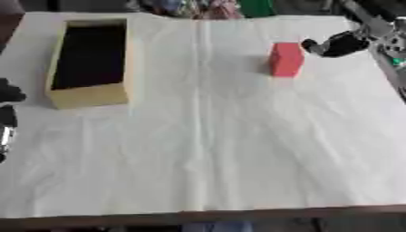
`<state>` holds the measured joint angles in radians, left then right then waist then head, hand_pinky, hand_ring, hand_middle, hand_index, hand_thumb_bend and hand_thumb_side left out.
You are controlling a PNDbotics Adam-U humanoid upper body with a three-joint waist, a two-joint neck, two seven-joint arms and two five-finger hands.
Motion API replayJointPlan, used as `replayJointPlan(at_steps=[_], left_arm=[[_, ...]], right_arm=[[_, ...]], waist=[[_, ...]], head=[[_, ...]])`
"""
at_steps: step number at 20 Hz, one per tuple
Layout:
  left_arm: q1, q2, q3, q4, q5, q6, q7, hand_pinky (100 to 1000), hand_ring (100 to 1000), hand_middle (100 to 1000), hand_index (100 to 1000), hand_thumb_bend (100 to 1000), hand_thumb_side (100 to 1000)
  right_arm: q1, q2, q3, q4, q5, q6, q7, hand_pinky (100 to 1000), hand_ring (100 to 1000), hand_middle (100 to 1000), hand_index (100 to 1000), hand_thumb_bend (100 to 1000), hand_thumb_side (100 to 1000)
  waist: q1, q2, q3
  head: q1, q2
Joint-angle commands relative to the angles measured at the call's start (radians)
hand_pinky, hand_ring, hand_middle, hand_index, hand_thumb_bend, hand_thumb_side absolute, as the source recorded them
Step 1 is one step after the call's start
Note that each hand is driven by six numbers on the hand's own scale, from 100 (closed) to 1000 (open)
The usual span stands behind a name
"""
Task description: Pick up objects on the table and place them in the box.
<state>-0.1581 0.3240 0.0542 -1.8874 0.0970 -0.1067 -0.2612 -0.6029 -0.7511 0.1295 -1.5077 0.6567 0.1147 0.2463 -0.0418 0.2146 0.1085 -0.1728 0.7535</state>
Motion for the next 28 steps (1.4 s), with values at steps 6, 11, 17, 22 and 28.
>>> replayJointPlan(at_steps=[6, 11, 17, 22, 28], left_arm=[[-0.01, 0.006, 0.004, -0.015, 0.004, -0.001, -0.002, 1000, 750, 681, 804, 100, 158], [-0.011, 0.007, 0.003, -0.015, 0.004, -0.002, -0.003, 1000, 751, 681, 804, 100, 158], [-0.011, 0.007, 0.003, -0.015, 0.004, -0.002, -0.003, 1000, 752, 681, 804, 100, 157], [-0.011, 0.007, 0.003, -0.014, 0.004, -0.002, -0.004, 1000, 753, 681, 804, 100, 158], [-0.013, 0.007, 0.002, -0.015, 0.004, -0.002, -0.005, 1000, 755, 682, 804, 100, 157]], right_arm=[[-0.059, -0.001, -0.01, 0.11, -0.016, 0.004, 0.036, 817, 1000, 898, 957, 453, 182], [-0.08, 0.009, -0.003, 0.157, -0.026, 0.006, 0.094, 824, 1000, 901, 959, 462, 209], [-0.103, 0.02, -0.004, 0.204, -0.032, 0.02, 0.174, 828, 1000, 902, 962, 472, 236], [-0.122, 0.031, -0.002, 0.239, -0.029, 0.027, 0.214, 831, 1000, 903, 963, 479, 255], [-0.147, 0.048, 0.008, 0.279, -0.018, 0.029, 0.265, 834, 1000, 903, 963, 485, 273]], waist=[[0.004, -0.018, 0.001], [0.005, -0.019, 0.002], [0.005, -0.019, 0.003], [0.005, -0.018, 0.005], [0.005, -0.016, 0.008]], head=[[-0.012, -0.01], [-0.015, -0.013], [-0.019, -0.013], [-0.021, -0.015], [-0.024, -0.017]])
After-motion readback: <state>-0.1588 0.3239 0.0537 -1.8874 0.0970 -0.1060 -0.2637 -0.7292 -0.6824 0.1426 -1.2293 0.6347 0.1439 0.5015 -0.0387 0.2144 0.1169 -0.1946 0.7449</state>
